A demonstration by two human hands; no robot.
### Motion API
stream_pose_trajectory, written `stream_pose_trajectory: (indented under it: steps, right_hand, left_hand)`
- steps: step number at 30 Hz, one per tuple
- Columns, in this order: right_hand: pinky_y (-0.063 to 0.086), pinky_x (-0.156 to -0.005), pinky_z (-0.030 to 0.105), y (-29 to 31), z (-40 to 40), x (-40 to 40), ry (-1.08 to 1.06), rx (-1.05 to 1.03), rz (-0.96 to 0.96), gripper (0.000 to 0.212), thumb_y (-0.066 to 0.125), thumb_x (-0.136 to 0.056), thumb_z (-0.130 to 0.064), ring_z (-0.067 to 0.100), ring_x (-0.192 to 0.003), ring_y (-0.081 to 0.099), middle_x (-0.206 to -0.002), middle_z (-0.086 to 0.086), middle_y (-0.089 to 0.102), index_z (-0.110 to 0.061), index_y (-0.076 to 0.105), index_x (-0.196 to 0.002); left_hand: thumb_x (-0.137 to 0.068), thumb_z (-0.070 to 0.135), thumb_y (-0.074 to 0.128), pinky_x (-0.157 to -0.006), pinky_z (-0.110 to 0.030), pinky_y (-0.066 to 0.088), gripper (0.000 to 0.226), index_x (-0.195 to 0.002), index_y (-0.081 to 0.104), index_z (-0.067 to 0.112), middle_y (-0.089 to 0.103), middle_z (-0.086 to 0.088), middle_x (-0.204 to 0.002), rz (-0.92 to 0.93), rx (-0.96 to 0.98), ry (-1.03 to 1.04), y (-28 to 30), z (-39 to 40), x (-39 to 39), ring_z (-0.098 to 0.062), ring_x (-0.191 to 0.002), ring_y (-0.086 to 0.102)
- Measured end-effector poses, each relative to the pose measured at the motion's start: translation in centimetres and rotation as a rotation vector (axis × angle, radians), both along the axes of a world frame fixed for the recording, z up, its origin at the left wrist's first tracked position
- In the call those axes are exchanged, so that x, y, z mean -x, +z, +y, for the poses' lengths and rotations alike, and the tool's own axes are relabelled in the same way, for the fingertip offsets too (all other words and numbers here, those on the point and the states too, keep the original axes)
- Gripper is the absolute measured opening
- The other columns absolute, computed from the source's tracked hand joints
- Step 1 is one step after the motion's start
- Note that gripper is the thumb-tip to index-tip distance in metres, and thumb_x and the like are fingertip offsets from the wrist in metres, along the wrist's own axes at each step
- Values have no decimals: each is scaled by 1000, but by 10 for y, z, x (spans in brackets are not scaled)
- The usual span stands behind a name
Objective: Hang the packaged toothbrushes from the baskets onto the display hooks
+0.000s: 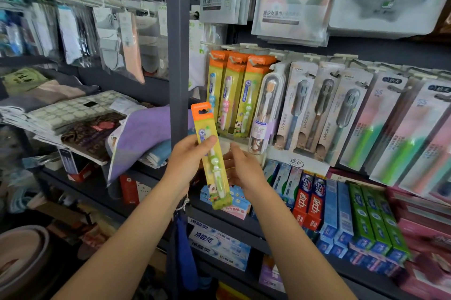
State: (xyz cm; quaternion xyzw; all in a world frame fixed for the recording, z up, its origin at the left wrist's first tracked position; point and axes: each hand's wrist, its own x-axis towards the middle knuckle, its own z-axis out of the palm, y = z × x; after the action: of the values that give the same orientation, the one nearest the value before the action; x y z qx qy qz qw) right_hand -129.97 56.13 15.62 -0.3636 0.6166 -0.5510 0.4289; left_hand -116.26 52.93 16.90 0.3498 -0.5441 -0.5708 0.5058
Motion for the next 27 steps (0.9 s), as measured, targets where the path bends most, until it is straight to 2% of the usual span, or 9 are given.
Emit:
stream_pose_trajectory:
  steps: [3,5,6,8,11,14,18,24,27]
  right_hand:
    - [58,-84,36,3,4,-4,189,48,127,63,45,-93,-73,16,-93,72,-103,1,77,-20,73,-112]
    - [55,-98,51,9,9,-7,293,94,200,61,60,-84,-74,17,-105,69,-113,9,74,-23,72,-117]
    - [55,-96,55,11,11,-7,324,135,202,50,65,-89,-60,20,-98,69,-113,18,72,-18,71,-115]
    - [61,-76,46,16,14,-7,354,217,107,27,63,-100,-31,28,-75,71,-102,25,73,-10,67,-115]
    - [57,-57,39,30,13,-11,303,321,46,18,54,-104,-31,29,-55,67,-83,16,73,-17,59,-114]
    - [51,-50,33,45,1,-13,207,404,131,19,48,-107,-34,27,-46,59,-74,12,68,-19,54,-117]
    - [49,-48,29,60,-20,-20,160,452,251,29,40,-110,-30,24,-44,55,-69,6,62,-14,44,-133]
    - [48,-46,32,62,-46,-34,101,468,218,17,38,-111,-22,24,-41,54,-69,7,58,-8,41,-118]
    - [48,-48,35,61,-58,-39,97,463,199,14,38,-110,-23,24,-41,55,-70,9,59,-10,39,-108]
  left_hand:
    - [-94,26,69,-90,-39,56,12,-98,75,17,78,-1,-93,16,37,27,9,-2,1,-15,-87,73]
    - [-94,24,70,-89,-40,55,11,-97,75,15,76,-5,-94,30,71,53,16,-5,-1,-17,-86,70]
    - [-94,24,70,-88,-41,54,10,-95,75,15,75,-6,-92,30,91,67,19,-7,-2,-18,-85,68]
    - [-94,25,70,-80,-39,55,10,-93,74,16,73,-5,-87,21,129,94,24,-12,-3,-19,-83,66]
    - [-94,25,70,-68,-23,53,10,-102,71,20,71,5,-86,26,222,274,30,-19,-8,-8,-79,64]
    - [-95,21,67,-85,-16,47,28,-122,62,21,61,6,-109,-40,419,530,35,-30,-16,2,-96,57]
    - [-102,26,55,-108,-30,38,51,-150,39,17,47,-2,-143,-179,418,523,36,-55,-22,-14,-131,45]
    - [-105,34,50,-84,-23,48,31,-130,59,19,67,8,-107,-181,310,312,26,-82,-24,-12,-104,63]
    - [-104,35,52,-75,-14,45,28,-126,61,22,67,12,-106,-193,317,278,23,-91,-27,-1,-99,62]
